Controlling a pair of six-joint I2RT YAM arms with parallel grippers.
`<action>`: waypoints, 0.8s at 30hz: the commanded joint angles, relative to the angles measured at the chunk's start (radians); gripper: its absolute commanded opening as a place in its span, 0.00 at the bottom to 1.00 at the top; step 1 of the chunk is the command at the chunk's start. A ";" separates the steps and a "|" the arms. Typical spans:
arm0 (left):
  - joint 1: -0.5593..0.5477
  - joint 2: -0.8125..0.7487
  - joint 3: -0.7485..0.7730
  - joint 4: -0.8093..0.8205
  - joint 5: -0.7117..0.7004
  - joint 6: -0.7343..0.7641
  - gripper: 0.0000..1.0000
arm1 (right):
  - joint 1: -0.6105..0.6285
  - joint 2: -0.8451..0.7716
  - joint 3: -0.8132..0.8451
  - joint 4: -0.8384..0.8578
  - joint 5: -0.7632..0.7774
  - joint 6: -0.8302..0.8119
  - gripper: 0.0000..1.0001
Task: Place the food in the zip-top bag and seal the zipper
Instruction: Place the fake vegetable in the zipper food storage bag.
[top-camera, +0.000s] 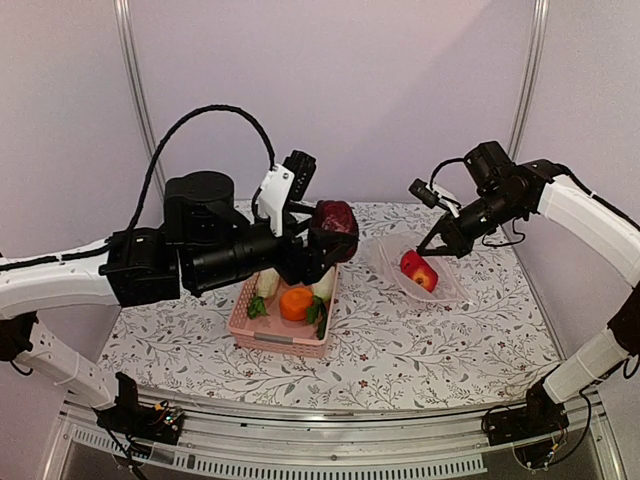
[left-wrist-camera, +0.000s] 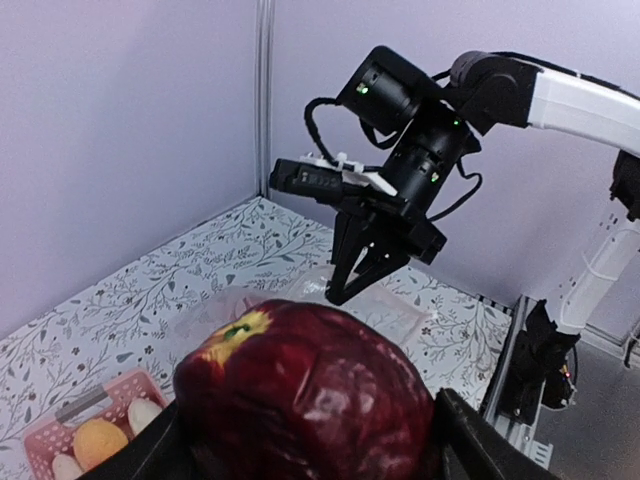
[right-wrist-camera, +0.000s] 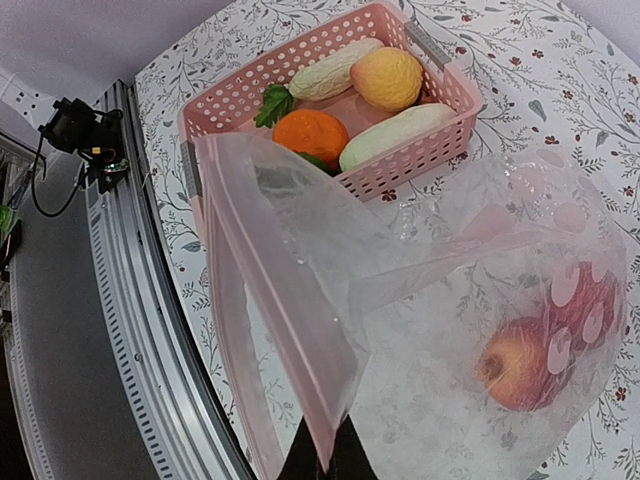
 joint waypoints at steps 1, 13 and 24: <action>-0.037 0.070 0.024 0.244 0.085 0.132 0.54 | 0.010 -0.009 0.026 -0.045 -0.045 -0.012 0.00; -0.064 0.359 0.179 0.331 0.050 0.262 0.52 | 0.010 0.001 0.089 -0.111 -0.091 -0.005 0.00; -0.062 0.485 0.129 0.608 -0.194 0.312 0.55 | 0.010 0.009 0.116 -0.122 -0.138 0.017 0.00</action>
